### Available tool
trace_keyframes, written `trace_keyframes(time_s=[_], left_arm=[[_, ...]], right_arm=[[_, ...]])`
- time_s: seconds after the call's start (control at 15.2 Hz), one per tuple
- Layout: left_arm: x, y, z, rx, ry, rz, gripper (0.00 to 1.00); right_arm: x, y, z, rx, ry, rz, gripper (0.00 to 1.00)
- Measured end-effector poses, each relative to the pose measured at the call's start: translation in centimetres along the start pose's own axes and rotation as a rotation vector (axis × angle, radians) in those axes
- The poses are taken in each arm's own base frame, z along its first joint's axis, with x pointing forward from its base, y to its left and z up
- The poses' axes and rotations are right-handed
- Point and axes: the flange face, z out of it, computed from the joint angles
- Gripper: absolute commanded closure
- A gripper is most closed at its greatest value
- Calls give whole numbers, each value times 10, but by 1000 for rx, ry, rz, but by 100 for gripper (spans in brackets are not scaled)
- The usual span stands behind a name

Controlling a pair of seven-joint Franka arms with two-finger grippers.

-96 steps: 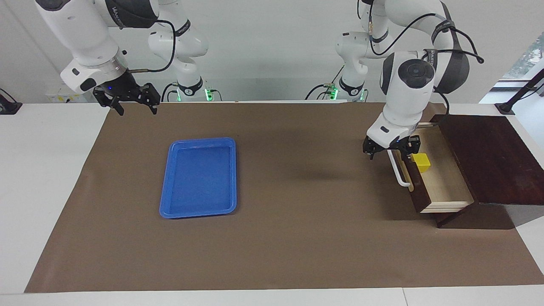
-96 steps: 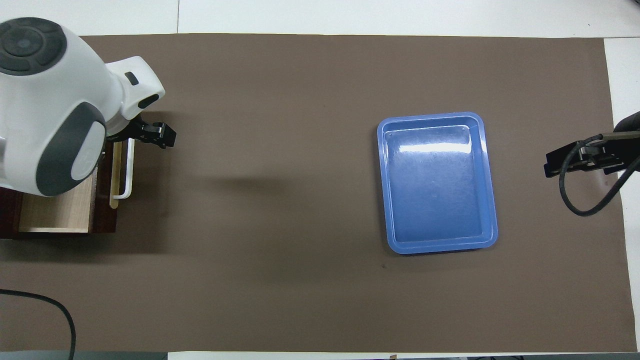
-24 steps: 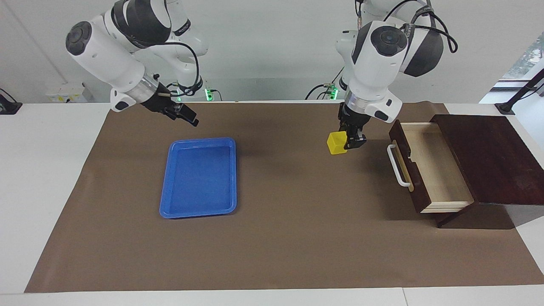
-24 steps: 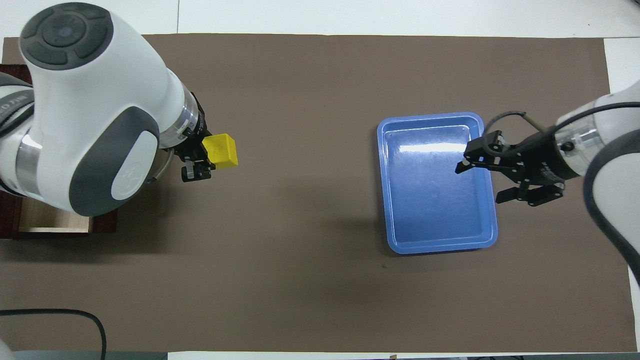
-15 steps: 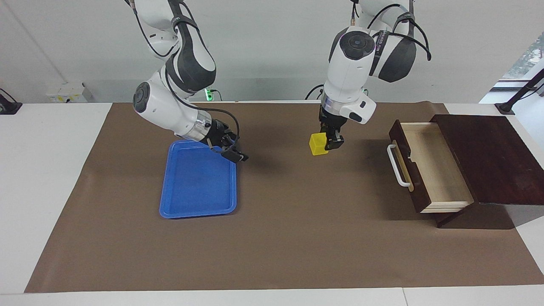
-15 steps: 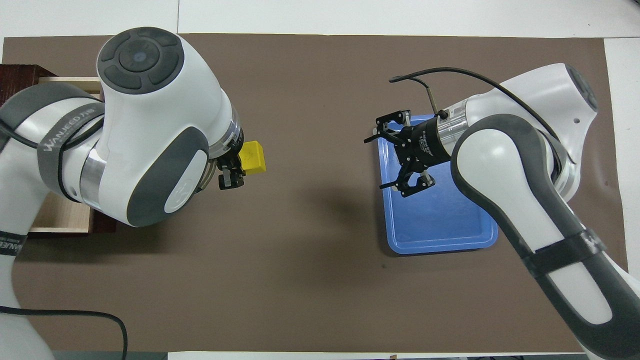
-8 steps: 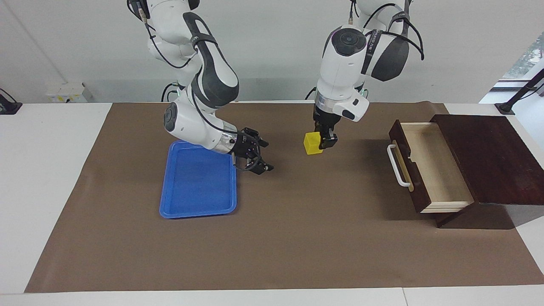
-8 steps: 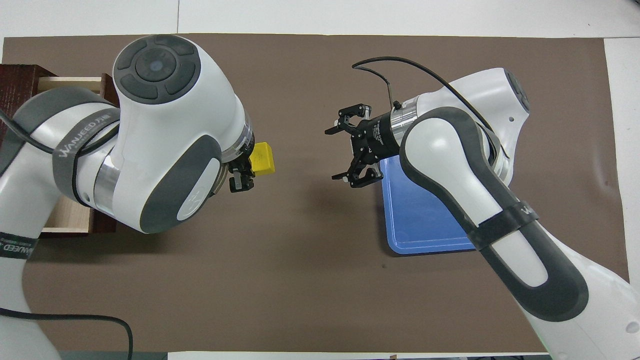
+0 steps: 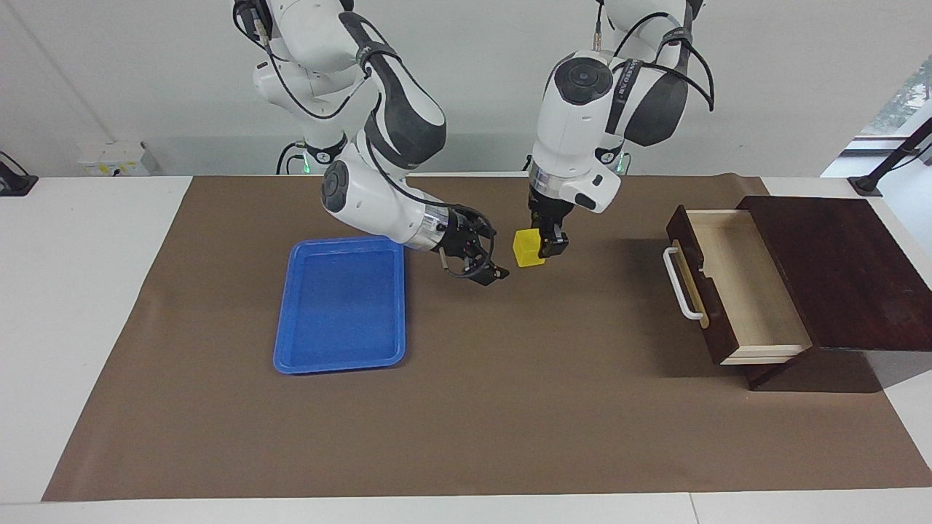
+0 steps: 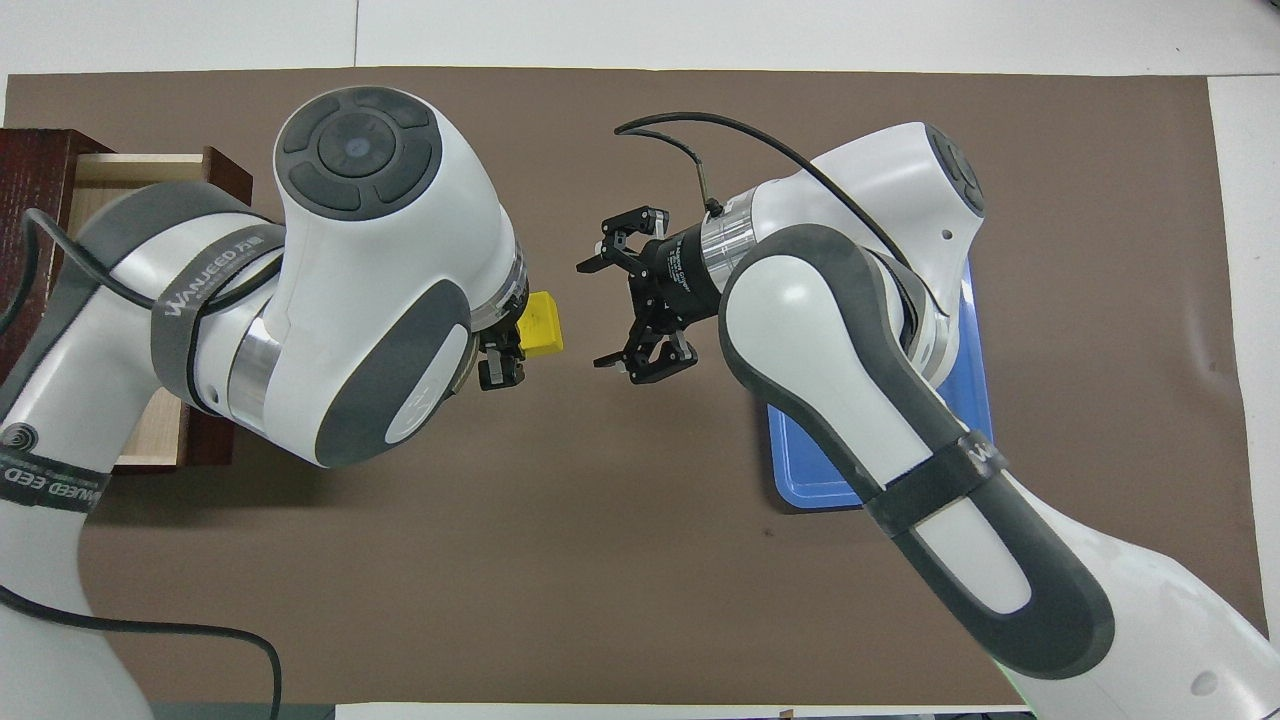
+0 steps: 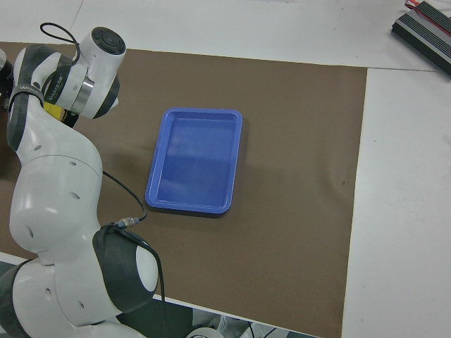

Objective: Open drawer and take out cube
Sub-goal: 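Grasp the yellow cube with the right gripper from the left gripper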

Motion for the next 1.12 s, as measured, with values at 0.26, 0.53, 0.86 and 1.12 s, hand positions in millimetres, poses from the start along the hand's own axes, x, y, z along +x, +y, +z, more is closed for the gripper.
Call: trace_keyframes(time_s=[0.26,0.53,0.86,1.12], left_arm=[[-6,-4,0,0,0,10,100],[-9,-6,0,-1,0,13,100],[-8,-7,4,4,4,12,100],[-10,-8,5,4,4,16,100]], right_arm=[[-11,4,13,-24,3,-17,0],[-22,10,25,-44,14,-32,0],[-24,10,24,-41,17,-28,0],[-29,13,29,-52,16,-37,0]])
